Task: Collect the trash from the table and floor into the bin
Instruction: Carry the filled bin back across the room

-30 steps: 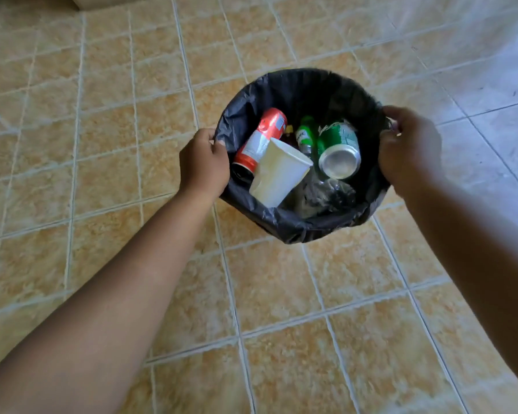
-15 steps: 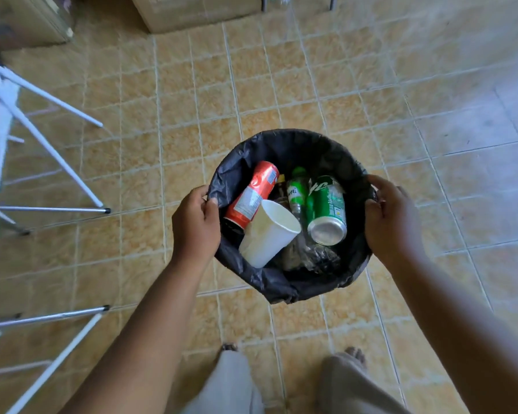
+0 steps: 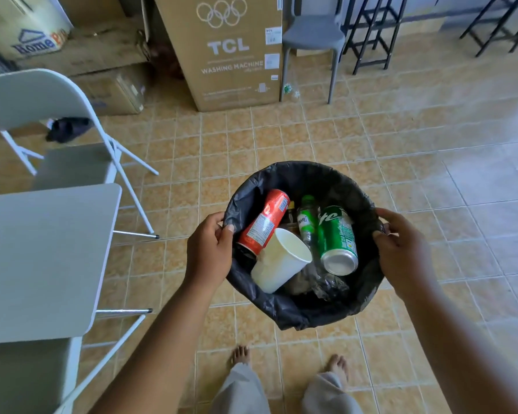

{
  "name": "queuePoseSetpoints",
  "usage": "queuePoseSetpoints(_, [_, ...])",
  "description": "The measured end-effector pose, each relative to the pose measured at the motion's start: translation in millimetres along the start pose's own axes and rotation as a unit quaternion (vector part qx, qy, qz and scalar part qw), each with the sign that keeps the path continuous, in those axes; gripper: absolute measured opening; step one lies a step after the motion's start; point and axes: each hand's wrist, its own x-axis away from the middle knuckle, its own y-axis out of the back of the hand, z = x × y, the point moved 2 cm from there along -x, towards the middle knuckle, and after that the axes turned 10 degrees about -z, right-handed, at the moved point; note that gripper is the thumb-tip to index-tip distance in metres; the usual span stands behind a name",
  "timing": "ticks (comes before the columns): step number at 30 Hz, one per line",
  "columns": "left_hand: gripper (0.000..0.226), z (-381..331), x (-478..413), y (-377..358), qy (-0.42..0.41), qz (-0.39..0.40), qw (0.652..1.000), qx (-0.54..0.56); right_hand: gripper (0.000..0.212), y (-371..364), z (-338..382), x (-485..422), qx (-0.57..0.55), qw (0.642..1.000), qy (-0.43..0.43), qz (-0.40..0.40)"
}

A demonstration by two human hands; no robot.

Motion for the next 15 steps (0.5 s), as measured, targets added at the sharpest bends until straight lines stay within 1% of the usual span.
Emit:
queuePoseSetpoints(3, [0.023,-16.8,15.4,19.1,-0.012,-0.013,1.0,0.009,0.047,23.2,18.1,10.5,-0.01,1.0,0.0,0.001])
queuePoseSetpoints(6, [0.022,-29.7,24.6,26.6,-0.01,-0.023,1.0,0.014,0.047,37.6,28.2,13.2,-0.007,1.0,0.018,0.005])
queuePoseSetpoints(10, [0.023,-45.4,31.6,25.1,-0.011,-0.019,1.0,0.016,0.051,54.0,30.5,7.1,-0.02,1.0,0.014,0.011])
queuePoseSetpoints(15, [0.027,-61.7,29.4,18.9,0.001,-0.031,0.999,0.017,0.049,70.9,41.8,-8.3,-0.025,0.999,0.026,0.015])
